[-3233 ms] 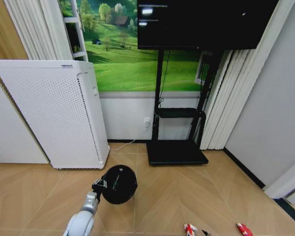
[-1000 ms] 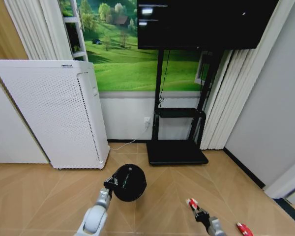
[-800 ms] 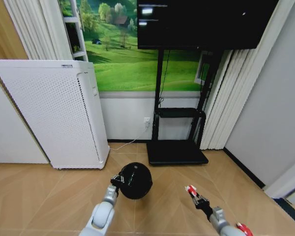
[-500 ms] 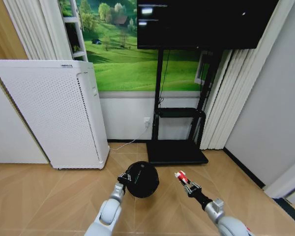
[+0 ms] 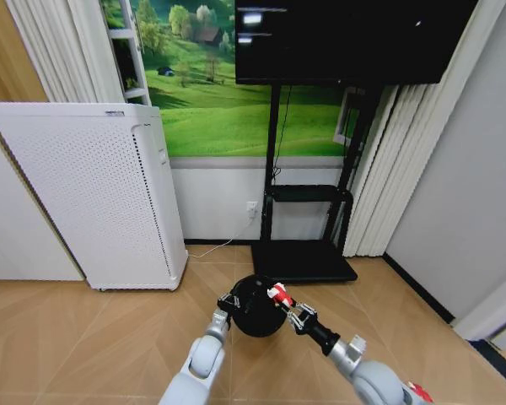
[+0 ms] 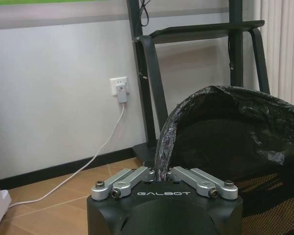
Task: Pick up the trash bin and place the garbage on the floor into it.
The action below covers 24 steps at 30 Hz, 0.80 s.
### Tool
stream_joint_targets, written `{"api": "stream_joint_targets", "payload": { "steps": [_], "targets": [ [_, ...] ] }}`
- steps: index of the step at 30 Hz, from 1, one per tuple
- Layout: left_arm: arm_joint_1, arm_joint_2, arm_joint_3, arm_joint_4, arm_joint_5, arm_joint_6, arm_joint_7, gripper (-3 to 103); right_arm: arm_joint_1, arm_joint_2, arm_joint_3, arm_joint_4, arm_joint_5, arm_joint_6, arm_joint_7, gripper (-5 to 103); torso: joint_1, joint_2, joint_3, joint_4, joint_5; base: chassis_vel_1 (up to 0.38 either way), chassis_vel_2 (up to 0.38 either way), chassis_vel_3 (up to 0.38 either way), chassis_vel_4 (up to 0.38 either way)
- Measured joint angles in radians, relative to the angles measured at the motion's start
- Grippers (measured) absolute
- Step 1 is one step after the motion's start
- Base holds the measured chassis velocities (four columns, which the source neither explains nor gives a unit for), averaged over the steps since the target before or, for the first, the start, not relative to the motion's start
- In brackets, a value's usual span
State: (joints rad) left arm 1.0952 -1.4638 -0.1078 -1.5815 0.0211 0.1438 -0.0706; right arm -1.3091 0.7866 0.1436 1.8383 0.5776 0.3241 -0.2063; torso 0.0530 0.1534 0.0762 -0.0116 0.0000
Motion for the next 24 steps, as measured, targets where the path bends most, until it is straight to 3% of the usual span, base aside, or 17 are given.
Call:
{"api": "stream_joint_targets", "payload": {
  "steps": [12,13,15,21,24],
  "targets": [
    [0.001,-0.017,0.019,0.012,0.017,0.000,0.000,3,0.107,0.042,-0.084,-0.071,-0.005,-0.001,0.015,20,0.000,0.000,0.000,0.0000,-0.0001,0.000,0.000,0.000,0.000],
    [0.002,-0.016,0.018,0.012,0.017,0.000,0.000,3,0.108,0.044,-0.085,-0.072,-0.004,-0.007,0.015,31,0.000,0.000,0.000,0.0000,0.0000,0.000,0.000,0.000,0.000],
    [0.003,-0.015,0.017,0.012,0.017,-0.001,0.000,3,0.108,0.045,-0.085,-0.072,-0.004,-0.011,0.015,31,0.000,0.000,0.000,0.0000,0.0000,0.000,0.000,0.000,0.000],
    [0.003,-0.008,0.011,0.012,0.016,-0.003,0.001,3,0.104,0.050,-0.082,-0.073,-0.005,-0.026,0.016,58,0.000,0.000,0.000,0.0001,0.0000,0.000,0.000,0.000,0.000],
    [0.001,-0.008,0.010,0.011,0.015,-0.003,0.002,3,0.103,0.052,-0.081,-0.073,-0.005,-0.027,0.016,63,0.000,0.000,0.000,0.0000,-0.0001,0.000,0.000,0.000,0.000]
  ]
}}
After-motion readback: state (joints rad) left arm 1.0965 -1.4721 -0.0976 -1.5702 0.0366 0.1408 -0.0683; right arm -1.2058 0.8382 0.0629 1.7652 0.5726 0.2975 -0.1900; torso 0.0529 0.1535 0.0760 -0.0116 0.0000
